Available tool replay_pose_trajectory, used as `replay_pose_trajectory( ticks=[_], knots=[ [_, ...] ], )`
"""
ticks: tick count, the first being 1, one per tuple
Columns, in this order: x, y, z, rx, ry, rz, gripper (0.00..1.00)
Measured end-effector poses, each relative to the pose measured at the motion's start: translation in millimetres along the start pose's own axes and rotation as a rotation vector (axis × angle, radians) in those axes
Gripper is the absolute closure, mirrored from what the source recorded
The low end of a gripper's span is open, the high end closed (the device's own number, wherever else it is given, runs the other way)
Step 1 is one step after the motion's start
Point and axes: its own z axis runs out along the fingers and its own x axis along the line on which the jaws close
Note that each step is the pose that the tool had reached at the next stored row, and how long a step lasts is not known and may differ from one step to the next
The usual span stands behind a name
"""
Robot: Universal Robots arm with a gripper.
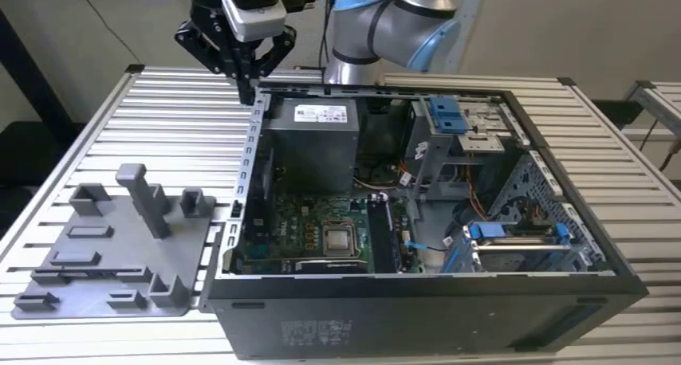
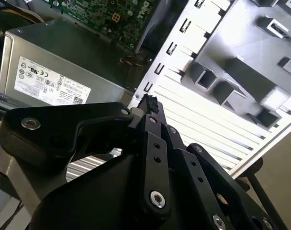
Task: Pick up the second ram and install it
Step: 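Reach for the second ram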
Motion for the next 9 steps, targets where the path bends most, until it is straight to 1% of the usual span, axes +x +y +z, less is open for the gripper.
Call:
replay_pose_trajectory(
  ticks=[9],
  knots=[
    [16.7, -1.2, -0.3, 0.0000, 0.0000, 0.000, 0.89]
  ],
)
